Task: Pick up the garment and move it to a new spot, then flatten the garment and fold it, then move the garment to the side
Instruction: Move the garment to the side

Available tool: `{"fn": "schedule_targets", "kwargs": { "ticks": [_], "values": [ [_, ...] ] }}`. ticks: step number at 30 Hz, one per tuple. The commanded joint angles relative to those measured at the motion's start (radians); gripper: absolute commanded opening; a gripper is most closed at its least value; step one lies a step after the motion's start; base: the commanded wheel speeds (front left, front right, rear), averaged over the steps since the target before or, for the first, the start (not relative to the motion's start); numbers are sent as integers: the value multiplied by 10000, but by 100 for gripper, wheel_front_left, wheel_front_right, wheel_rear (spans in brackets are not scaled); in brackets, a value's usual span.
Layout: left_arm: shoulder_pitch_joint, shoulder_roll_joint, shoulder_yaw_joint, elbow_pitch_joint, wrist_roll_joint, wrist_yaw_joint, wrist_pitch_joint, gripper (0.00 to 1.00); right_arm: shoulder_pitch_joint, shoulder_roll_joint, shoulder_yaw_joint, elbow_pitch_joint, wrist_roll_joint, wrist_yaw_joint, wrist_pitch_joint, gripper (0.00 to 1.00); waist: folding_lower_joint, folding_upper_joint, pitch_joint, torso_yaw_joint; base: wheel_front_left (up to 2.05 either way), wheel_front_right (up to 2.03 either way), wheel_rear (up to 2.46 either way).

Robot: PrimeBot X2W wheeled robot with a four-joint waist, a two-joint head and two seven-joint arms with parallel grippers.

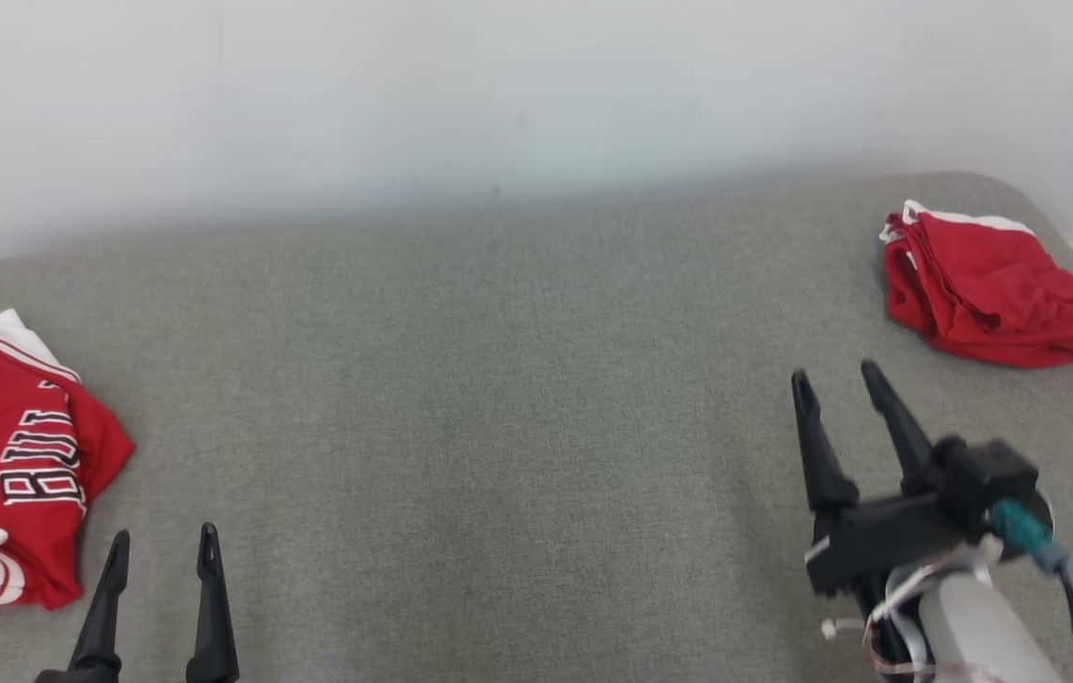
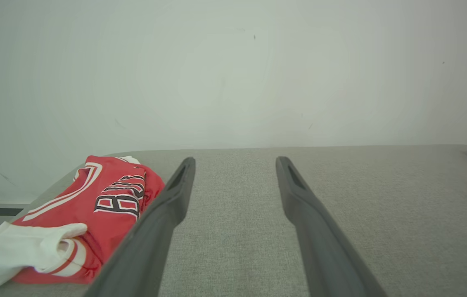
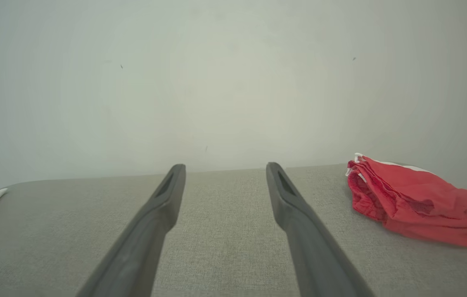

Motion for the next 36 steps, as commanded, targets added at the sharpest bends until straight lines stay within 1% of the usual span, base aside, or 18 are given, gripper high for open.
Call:
{"fn": "schedule_targets", "kwargs": {
  "ticks": [1,7,16,21,27,36],
  "values": [
    [142,-18,26,28,48,-9,-32,100,264,104,-45,-109,-144,-28,1,100,2,1,-148,92,0,0,0],
    [171,-23,61,173,57,-23,-32,100,1321,497,-342,-741,-620,-28,1,100,2,1,-342,165,0,0,0],
    [191,-28,1,411,176,-44,-32,100,2718,997,-812,-1553,-913,-27,1,100,2,1,-542,410,0,0,0],
    [191,29,28,561,265,-49,-32,100,3332,1249,-984,-1777,-980,-27,0,100,2,1,-603,474,0,0,0],
    [222,47,34,786,412,29,-32,100,3694,1391,-1066,-1922,-1068,-27,0,100,2,1,-700,524,0,0,0],
    [186,90,48,1028,573,187,-32,100,3820,1490,-1224,-2004,-1138,-28,0,100,2,1,-793,618,0,0,0]
  ]
}}
